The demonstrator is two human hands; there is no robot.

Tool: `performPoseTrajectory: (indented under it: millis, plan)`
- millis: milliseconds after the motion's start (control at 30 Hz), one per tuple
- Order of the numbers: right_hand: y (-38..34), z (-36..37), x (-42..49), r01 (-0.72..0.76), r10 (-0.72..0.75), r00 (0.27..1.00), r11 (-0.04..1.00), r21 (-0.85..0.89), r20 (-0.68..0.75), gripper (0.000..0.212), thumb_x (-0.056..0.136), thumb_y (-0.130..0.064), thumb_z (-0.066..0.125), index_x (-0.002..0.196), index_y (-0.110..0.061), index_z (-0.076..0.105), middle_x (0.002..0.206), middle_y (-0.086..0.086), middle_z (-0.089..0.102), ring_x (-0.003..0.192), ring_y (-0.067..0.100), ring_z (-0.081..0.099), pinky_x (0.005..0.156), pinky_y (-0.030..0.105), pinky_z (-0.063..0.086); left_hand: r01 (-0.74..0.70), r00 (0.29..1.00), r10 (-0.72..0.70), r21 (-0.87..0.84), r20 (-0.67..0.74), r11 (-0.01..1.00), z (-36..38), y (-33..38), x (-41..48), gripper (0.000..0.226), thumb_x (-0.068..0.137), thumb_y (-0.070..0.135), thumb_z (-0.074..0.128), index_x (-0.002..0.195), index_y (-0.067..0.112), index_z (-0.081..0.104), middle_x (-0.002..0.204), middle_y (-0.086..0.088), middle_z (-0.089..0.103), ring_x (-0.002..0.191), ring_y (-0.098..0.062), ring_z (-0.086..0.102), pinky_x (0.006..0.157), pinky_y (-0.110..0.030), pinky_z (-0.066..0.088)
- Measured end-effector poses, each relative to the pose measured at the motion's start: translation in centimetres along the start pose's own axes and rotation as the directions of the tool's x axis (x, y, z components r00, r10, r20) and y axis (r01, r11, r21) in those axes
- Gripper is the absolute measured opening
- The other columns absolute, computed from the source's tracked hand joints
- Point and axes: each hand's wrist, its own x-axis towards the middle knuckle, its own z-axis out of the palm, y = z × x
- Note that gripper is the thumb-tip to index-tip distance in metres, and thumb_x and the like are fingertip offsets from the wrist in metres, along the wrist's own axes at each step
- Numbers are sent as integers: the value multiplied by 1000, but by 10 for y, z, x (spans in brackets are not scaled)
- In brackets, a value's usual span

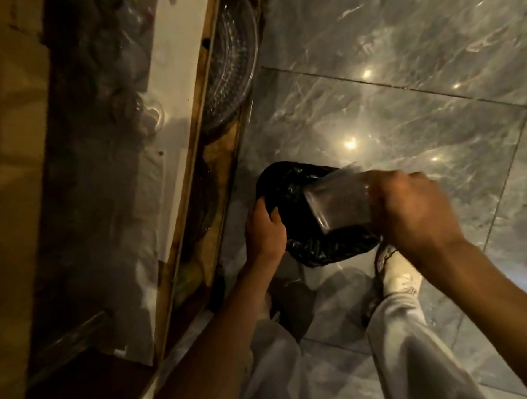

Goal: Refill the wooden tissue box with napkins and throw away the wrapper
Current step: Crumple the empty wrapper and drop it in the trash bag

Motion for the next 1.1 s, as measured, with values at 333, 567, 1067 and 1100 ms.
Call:
performPoseTrajectory:
  millis: [333,567,1067,1100]
  plan:
    - [-46,27,-17,-24,50,987,985,-169,153,30,91,-7,55,122,-7,51,108,14,67,96,32,67,71,35,48,181,973,-150,-173,175,968,8,-5,-14,60,99,10,41,153,23,17,151,-16,37,136,-36,42,102,-59,45]
    - [-53,48,5,-261,265,951,964,-45,161,26,90,-9,56,115,-6,58,115,17,64,106,35,64,78,38,51,185,970,-138,-243,198,952,14,-11,-24,63,97,3,40,153,22,17,153,-14,33,138,-36,37,105,-61,41]
    - [-51,89,-15,-139,138,990,971,196,21,51,93,-8,48,143,-17,40,131,9,58,110,32,62,85,39,51,228,951,-125,-375,281,899,24,-17,-40,55,102,10,41,149,31,21,145,-1,44,131,-26,47,98,-50,50]
    - [-47,93,-11,-162,169,986,962,219,-12,49,92,-7,50,140,-17,45,125,12,62,106,33,64,82,38,51,229,953,-130,-370,275,900,25,-16,-41,55,101,11,42,148,30,22,141,-2,47,127,-26,50,93,-47,54]
